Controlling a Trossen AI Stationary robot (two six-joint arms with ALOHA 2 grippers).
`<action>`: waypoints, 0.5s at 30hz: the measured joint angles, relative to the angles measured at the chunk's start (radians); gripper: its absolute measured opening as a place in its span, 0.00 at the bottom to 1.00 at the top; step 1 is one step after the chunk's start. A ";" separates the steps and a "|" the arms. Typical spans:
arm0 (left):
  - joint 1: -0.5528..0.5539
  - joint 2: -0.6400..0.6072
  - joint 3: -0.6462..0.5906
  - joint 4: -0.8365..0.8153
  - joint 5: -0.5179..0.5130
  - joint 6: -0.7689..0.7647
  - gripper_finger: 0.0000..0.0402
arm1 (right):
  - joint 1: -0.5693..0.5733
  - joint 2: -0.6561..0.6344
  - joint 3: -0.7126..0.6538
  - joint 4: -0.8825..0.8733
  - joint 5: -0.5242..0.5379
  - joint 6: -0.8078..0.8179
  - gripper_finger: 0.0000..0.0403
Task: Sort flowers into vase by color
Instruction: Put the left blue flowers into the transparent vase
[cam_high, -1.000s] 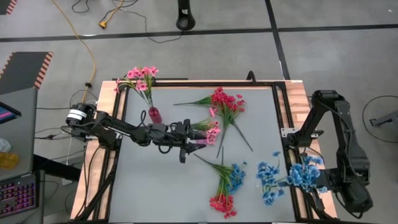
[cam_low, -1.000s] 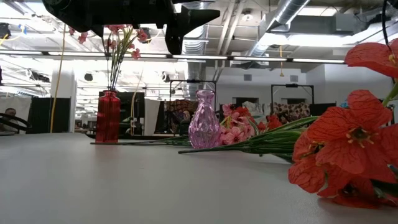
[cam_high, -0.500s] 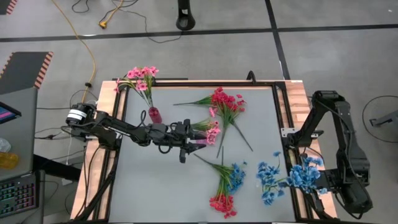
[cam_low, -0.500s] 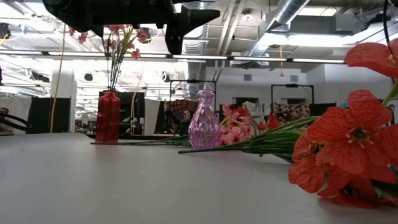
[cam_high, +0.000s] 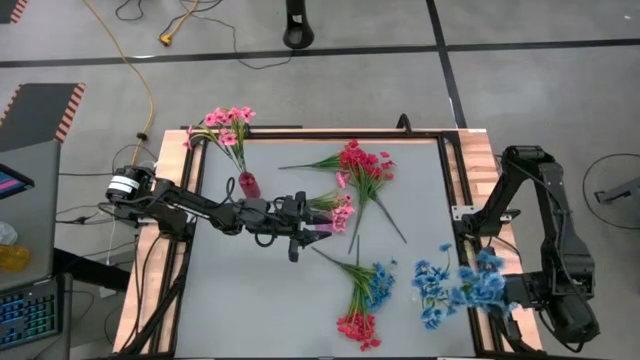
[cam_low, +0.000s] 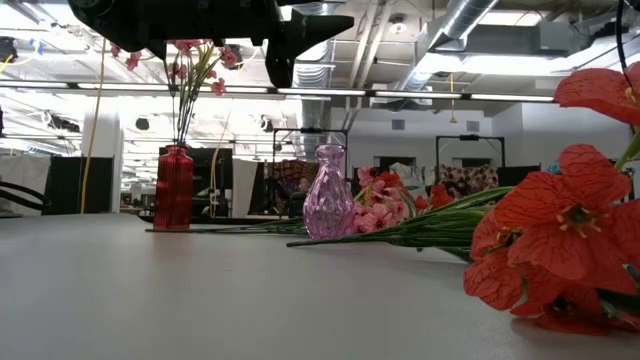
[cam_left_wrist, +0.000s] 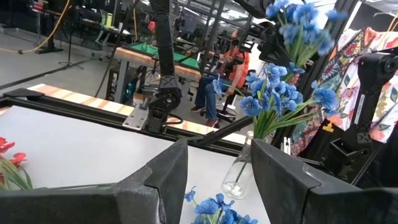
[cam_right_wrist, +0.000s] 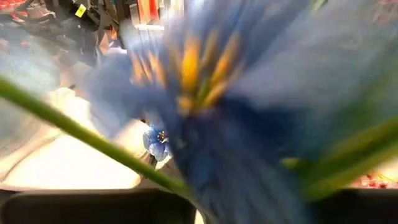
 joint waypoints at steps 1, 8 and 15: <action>0.000 0.000 0.000 0.000 0.000 -0.003 0.40 | -0.001 0.000 0.000 0.000 0.000 0.000 0.40; 0.000 0.000 0.000 0.000 0.000 -0.006 0.40 | -0.055 0.000 0.000 0.000 -0.038 0.001 0.54; 0.000 0.000 0.000 0.000 0.000 -0.006 0.40 | -0.132 0.000 0.000 -0.003 -0.219 0.040 0.58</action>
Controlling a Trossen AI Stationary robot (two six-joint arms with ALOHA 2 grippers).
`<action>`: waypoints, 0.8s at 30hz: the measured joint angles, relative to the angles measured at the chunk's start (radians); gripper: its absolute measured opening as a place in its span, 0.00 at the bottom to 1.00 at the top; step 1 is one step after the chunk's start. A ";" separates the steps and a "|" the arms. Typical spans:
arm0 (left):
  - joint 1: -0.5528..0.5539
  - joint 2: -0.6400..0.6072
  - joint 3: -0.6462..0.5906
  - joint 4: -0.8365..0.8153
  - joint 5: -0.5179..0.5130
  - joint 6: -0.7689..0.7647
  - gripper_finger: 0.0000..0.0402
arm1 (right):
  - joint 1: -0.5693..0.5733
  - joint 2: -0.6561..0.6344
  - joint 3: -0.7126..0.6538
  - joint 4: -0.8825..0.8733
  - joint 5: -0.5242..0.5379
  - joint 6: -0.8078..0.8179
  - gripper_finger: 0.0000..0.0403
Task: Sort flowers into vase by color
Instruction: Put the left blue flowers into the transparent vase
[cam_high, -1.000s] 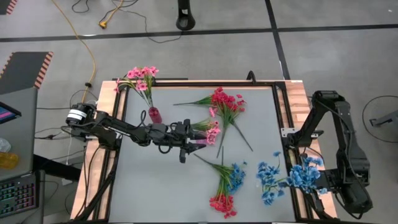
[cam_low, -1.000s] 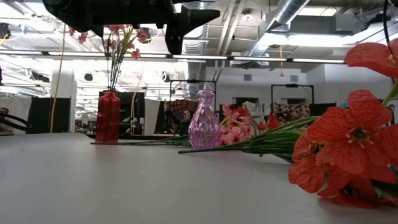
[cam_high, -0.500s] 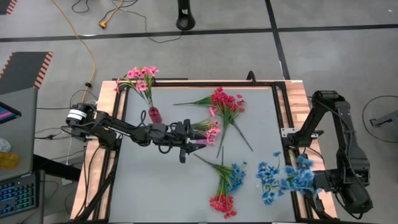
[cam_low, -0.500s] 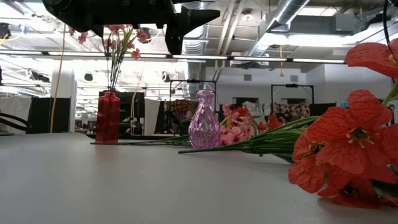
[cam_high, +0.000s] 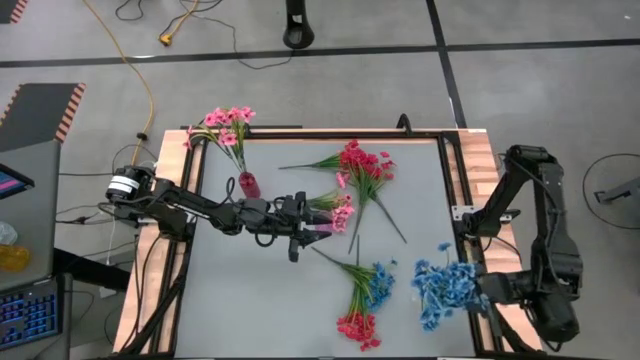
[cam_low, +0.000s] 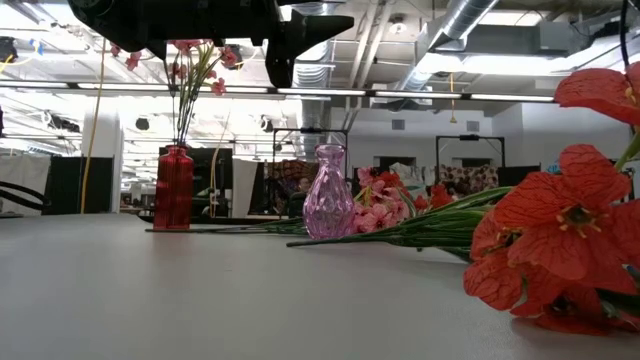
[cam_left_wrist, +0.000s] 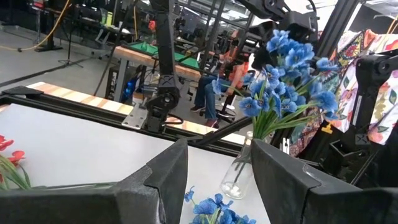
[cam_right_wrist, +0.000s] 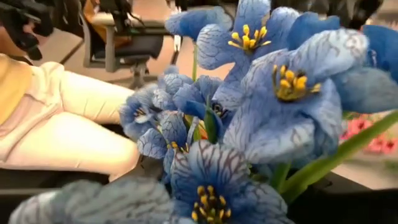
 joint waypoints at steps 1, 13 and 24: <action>0.000 0.000 0.000 0.000 0.000 0.000 0.40 | -0.010 0.000 0.000 0.000 -0.021 0.004 0.58; 0.000 0.000 0.000 0.000 0.000 0.000 0.40 | -0.078 -0.001 0.016 -0.011 -0.391 -0.059 0.56; 0.000 0.000 0.000 0.000 0.000 0.000 0.40 | -0.075 0.000 0.033 -0.116 -0.475 -0.004 0.56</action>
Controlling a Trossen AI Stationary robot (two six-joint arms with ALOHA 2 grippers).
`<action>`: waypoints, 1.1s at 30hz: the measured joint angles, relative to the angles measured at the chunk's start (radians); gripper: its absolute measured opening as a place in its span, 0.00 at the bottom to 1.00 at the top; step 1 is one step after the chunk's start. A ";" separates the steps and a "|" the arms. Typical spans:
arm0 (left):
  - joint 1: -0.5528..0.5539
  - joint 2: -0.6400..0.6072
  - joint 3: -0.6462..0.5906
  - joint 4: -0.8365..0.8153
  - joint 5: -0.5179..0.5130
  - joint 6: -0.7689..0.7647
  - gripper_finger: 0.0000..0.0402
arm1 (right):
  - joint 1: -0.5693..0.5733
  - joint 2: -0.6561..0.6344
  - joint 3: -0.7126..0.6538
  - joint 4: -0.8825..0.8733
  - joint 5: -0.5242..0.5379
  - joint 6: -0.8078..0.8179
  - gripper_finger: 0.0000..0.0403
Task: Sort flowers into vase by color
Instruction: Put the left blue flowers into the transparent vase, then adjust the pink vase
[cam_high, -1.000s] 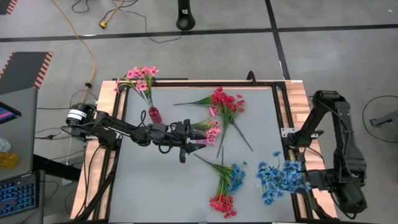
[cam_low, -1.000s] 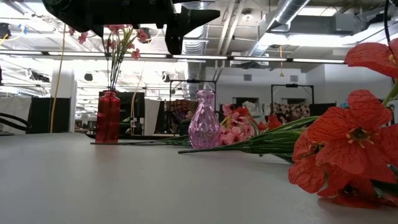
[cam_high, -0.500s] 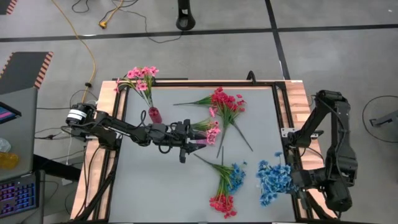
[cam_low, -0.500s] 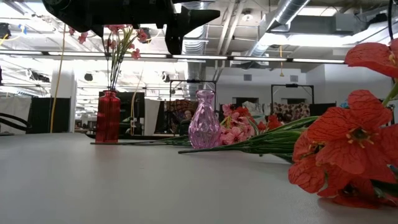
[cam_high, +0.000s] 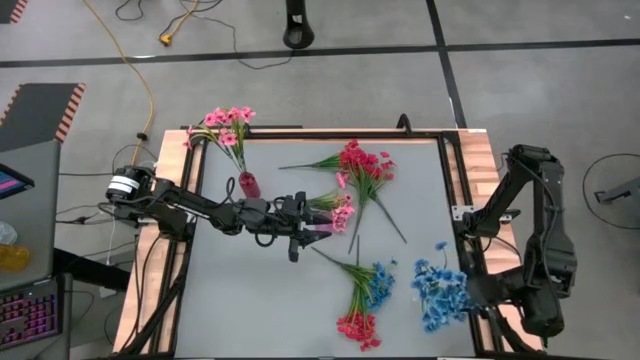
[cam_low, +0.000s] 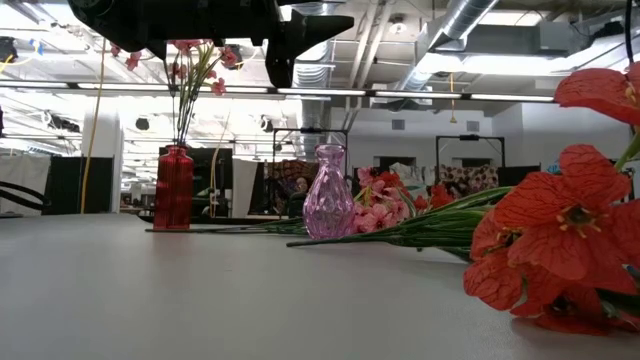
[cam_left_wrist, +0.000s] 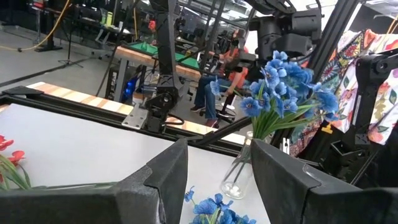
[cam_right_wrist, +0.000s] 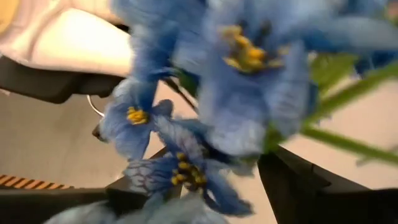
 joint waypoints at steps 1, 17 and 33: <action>0.000 0.000 0.000 0.000 0.000 0.000 0.40 | -0.003 0.000 0.000 -0.013 -0.020 0.014 0.56; 0.000 0.000 0.000 0.000 0.000 0.000 0.40 | -0.003 -0.002 0.106 -0.136 -0.173 0.060 0.56; 0.000 0.000 0.000 0.000 0.000 0.000 0.40 | -0.002 -0.002 0.373 -0.371 -0.119 -0.010 0.55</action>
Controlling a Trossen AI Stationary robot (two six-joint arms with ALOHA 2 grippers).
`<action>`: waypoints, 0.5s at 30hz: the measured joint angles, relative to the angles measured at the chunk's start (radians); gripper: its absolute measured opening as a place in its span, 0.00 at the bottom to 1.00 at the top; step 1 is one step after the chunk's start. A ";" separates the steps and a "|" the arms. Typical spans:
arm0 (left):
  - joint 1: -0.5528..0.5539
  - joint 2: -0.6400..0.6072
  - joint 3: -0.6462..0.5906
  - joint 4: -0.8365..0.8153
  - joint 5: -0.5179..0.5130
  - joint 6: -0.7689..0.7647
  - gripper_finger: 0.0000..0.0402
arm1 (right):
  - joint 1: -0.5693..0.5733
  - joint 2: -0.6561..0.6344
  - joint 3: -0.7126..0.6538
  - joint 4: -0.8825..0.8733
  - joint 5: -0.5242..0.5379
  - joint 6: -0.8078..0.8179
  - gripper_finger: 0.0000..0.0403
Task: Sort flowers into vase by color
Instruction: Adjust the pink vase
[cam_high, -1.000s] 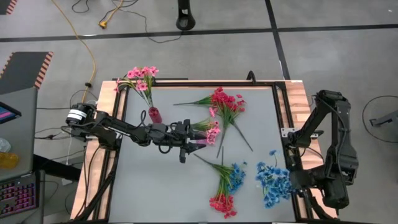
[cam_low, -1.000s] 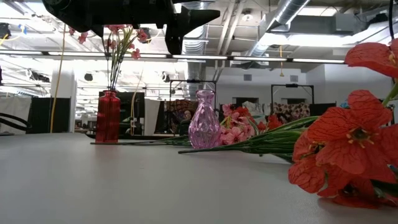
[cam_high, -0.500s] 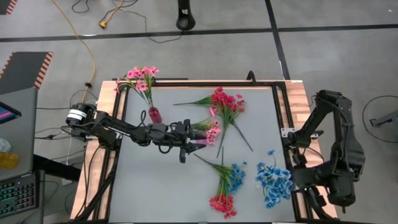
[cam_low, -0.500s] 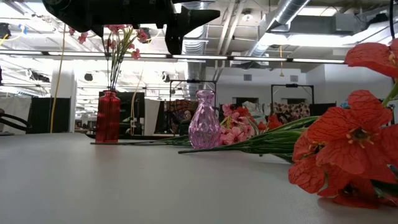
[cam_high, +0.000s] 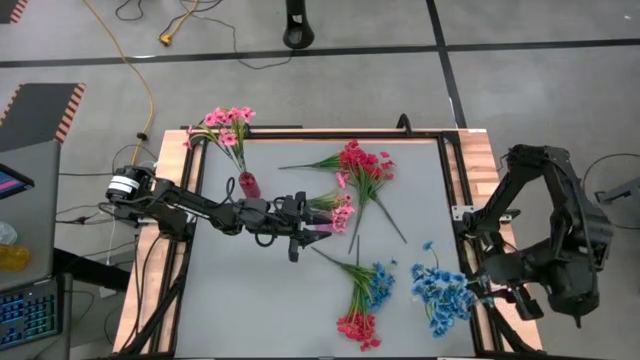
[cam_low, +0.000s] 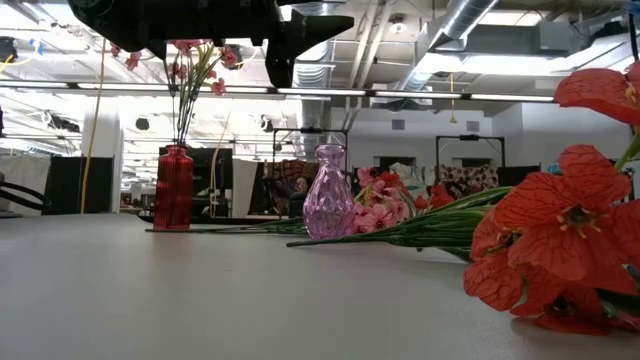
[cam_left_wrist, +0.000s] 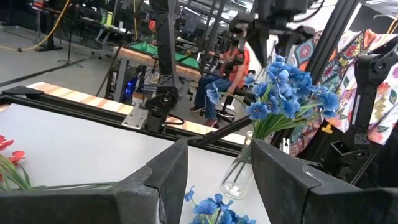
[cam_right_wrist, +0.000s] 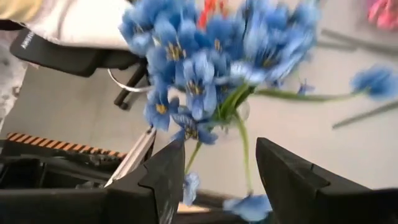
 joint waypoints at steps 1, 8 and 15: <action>0.000 0.000 0.000 0.000 0.000 0.000 0.40 | 0.000 0.000 0.008 -0.006 0.034 -0.013 0.55; 0.000 0.000 0.000 0.000 0.000 0.000 0.40 | -0.046 -0.005 0.013 -0.006 0.426 -0.068 0.55; 0.021 0.000 0.000 -0.021 0.002 0.024 0.40 | -0.222 -0.006 0.012 0.002 0.560 -0.042 0.55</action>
